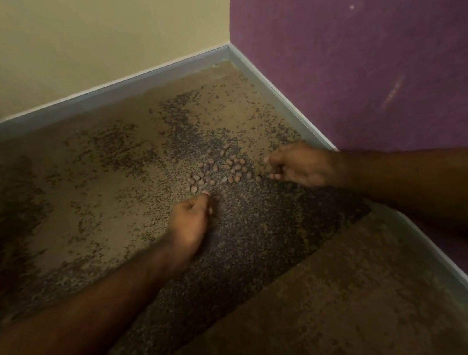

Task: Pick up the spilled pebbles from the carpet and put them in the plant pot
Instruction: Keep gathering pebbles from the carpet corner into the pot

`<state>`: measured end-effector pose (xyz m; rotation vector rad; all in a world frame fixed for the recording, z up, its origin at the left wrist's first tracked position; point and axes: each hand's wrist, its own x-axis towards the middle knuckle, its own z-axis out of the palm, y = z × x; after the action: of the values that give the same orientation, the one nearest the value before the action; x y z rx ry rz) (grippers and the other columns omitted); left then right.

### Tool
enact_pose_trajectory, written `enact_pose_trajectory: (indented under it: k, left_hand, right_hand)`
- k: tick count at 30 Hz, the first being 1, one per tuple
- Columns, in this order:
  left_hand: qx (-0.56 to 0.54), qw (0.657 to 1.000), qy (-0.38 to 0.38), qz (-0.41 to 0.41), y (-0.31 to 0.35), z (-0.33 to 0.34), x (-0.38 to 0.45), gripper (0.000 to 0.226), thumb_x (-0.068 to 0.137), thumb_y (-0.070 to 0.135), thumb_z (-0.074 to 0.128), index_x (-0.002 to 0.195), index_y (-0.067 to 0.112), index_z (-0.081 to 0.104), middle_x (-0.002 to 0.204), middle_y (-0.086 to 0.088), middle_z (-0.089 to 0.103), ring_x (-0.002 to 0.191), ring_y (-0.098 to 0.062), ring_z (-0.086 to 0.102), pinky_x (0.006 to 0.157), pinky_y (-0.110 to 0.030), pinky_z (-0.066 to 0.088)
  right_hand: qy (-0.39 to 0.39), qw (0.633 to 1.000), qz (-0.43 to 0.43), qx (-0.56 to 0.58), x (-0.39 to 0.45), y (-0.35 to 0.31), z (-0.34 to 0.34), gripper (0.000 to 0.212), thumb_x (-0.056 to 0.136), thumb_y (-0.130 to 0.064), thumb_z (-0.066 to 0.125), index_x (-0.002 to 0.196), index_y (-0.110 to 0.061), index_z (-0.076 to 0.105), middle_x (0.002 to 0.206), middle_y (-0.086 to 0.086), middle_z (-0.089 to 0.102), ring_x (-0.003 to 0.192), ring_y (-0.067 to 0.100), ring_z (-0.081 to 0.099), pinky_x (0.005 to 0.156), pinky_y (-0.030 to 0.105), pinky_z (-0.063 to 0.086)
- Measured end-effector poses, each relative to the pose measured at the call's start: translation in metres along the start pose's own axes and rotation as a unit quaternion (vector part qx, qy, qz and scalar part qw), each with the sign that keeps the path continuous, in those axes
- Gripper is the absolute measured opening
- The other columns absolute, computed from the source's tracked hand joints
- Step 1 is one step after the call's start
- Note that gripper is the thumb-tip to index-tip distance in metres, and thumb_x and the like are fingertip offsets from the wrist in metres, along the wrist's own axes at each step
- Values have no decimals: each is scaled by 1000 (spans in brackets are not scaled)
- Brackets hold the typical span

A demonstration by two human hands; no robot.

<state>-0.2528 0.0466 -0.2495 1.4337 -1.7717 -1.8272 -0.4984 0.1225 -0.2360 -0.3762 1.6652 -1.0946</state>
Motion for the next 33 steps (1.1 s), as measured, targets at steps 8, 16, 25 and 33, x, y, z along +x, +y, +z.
enact_pose_trajectory:
  k: [8, 16, 25, 33]
  left_hand:
    - [-207, 964, -85, -146, 8, -18, 7, 21, 84, 30, 38, 64, 26, 44, 57, 5, 42, 48, -12, 30, 41, -21, 21]
    - [-406, 897, -40, -171, 20, -35, 9, 21, 54, 17, 38, 67, 12, 54, 67, -9, 63, 51, -19, 49, 53, -25, 33]
    - [-393, 902, -42, -173, 12, -37, 11, 23, 57, 17, 39, 71, 11, 55, 69, -8, 60, 48, -19, 53, 56, -26, 33]
    - [-383, 906, -32, -176, 12, -43, 6, 20, 68, 21, 40, 74, 11, 56, 70, -9, 59, 52, -18, 49, 55, -26, 34]
  right_hand:
    - [-65, 994, 48, 67, -4, -11, 14, 9, 77, -21, 43, 69, -17, 46, 62, 1, 47, 55, 16, 39, 47, 25, 29]
    - [54, 813, -169, -555, 4, 12, 30, 14, 100, -26, 36, 107, -14, 39, 76, 0, 49, 67, 17, 48, 54, 29, 34]
    - [40, 681, -178, -709, -4, 29, 41, 55, 90, -9, 42, 140, -10, 20, 119, 19, 58, 102, 35, 58, 83, 43, 51]
    - [53, 887, -141, -437, -1, 14, 39, 7, 93, -16, 48, 90, -11, 51, 78, 7, 55, 72, 22, 52, 60, 29, 39]
